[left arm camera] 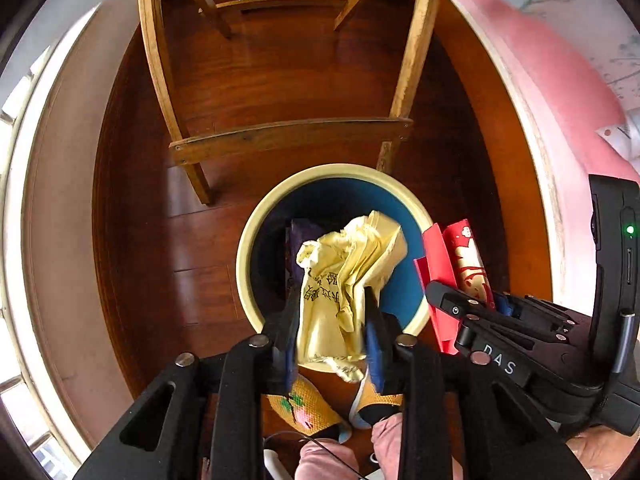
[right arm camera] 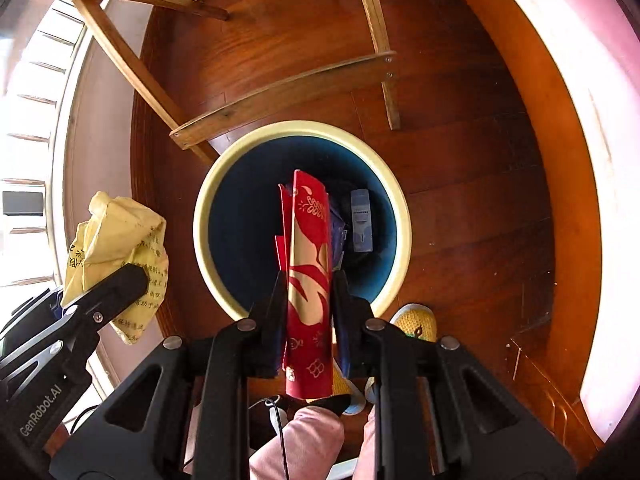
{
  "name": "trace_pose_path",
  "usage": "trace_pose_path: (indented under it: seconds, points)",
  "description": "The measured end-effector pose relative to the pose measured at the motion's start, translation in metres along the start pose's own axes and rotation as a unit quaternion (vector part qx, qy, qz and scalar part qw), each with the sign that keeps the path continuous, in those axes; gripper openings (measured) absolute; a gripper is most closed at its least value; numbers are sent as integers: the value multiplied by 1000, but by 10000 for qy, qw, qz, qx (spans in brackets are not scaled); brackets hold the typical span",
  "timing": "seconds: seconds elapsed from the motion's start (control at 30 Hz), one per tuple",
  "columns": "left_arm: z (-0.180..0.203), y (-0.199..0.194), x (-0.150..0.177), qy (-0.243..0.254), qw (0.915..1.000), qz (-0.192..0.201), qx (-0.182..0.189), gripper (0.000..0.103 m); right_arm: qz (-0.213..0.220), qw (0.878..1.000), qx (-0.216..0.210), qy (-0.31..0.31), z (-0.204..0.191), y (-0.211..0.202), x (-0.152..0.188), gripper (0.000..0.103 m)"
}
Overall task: Collect trash
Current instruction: 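Lower both tools over the bin and open them to drop the items, then raise both tools back toward the table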
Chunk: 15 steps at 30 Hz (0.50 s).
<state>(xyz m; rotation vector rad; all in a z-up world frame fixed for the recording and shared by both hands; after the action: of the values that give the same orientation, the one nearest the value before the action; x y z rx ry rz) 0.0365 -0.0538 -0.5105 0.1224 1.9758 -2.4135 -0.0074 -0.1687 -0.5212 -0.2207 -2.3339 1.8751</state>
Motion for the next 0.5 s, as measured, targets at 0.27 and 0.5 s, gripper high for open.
trace_pose_path:
  seconds: [0.27, 0.5]
  points:
    - [-26, 19, -7, -436, 9989, 12, 160, 86, -3, 10000, -48, 59, 18, 27, -8, 50]
    - [-36, 5, -8, -593, 9981, 174, -60, 86, 13, 9999, -18, 171, 17, 28, -10, 50]
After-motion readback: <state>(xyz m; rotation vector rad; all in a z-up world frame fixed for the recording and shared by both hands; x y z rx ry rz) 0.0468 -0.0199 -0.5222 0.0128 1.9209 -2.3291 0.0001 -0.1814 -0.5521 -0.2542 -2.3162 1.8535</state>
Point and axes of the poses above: each gripper's, at about its wrist camera, not at the fingertips, and y roughly the way its jaws point, z to its right, x to its underside, the point moved 8 cm from there along y, roughly the way its jaws point, and after that the axes turned 3 degrees about x, right-handed, at the moved point
